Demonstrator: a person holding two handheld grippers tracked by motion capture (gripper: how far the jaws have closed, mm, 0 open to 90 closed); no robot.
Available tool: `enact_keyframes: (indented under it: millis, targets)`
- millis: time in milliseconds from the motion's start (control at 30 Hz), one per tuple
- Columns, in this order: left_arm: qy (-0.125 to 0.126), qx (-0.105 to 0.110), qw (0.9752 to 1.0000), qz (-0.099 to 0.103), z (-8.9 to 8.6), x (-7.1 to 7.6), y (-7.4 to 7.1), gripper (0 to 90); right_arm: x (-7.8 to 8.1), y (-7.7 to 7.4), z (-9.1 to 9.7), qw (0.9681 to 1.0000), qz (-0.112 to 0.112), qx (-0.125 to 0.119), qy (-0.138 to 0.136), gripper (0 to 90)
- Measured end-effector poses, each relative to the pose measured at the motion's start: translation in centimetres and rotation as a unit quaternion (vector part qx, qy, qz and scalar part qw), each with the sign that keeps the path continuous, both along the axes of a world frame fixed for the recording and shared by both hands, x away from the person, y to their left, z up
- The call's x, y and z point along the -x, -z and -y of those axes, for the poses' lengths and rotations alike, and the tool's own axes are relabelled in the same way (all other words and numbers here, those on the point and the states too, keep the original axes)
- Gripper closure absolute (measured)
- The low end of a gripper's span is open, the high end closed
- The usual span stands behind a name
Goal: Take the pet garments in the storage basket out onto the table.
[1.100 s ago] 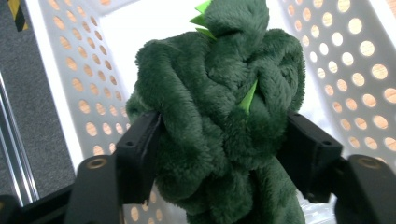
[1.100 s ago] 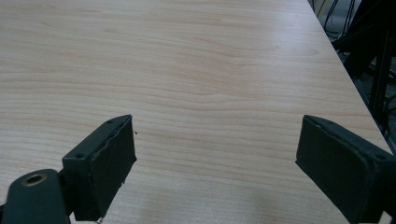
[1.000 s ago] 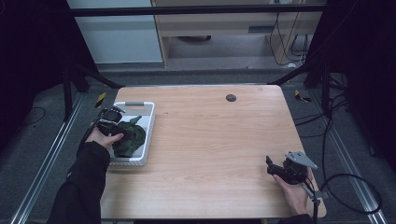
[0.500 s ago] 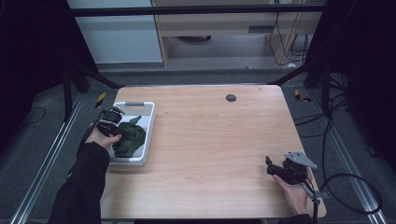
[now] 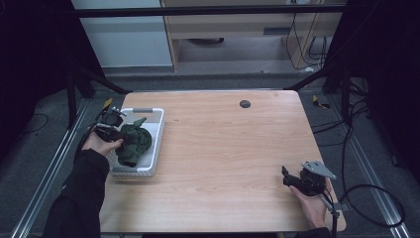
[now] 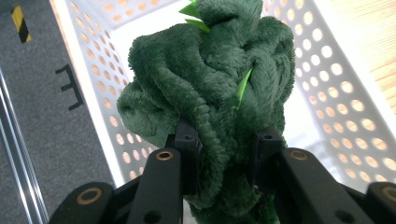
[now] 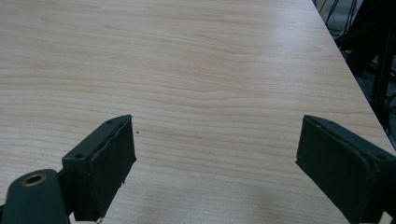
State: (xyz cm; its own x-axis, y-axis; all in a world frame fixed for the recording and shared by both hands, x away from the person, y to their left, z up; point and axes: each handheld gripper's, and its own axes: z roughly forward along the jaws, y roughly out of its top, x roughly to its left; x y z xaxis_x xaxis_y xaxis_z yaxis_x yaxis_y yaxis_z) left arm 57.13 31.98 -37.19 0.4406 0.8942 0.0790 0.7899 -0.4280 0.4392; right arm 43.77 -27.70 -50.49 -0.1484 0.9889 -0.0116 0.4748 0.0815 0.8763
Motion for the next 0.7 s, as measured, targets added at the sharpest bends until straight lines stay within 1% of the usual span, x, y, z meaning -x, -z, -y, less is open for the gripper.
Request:
enact_keyframes:
  millis: [33,167,267,333,467,700]
  targets:
    - [0.004,-0.001,1.0000,0.004,-0.1,0.1,-0.4,69.4,0.0,0.0,0.0,1.0000,0.000,0.000,-0.001,11.4]
    - [0.009,0.010,0.9998,0.016,-0.3,0.7,-1.9,69.4,0.0,0.0,0.0,1.0000,-0.001,0.000,-0.001,11.4]
    - [0.018,0.004,0.9997,0.019,-0.2,1.2,-2.9,69.4,0.0,0.0,0.0,1.0000,-0.001,0.001,-0.001,11.4]
    - [0.023,0.007,0.9995,0.022,-0.2,1.5,-3.6,69.4,0.0,0.0,0.0,1.0000,0.000,0.001,-0.001,11.5]
    - [0.035,0.003,0.9991,0.024,-0.1,2.1,-4.8,69.4,0.0,0.0,0.0,1.0000,-0.001,0.001,-0.001,11.4]
    - [0.059,-0.004,0.9978,0.030,0.5,3.1,-6.5,69.4,0.0,0.0,0.0,1.0000,-0.001,0.002,-0.001,11.4]
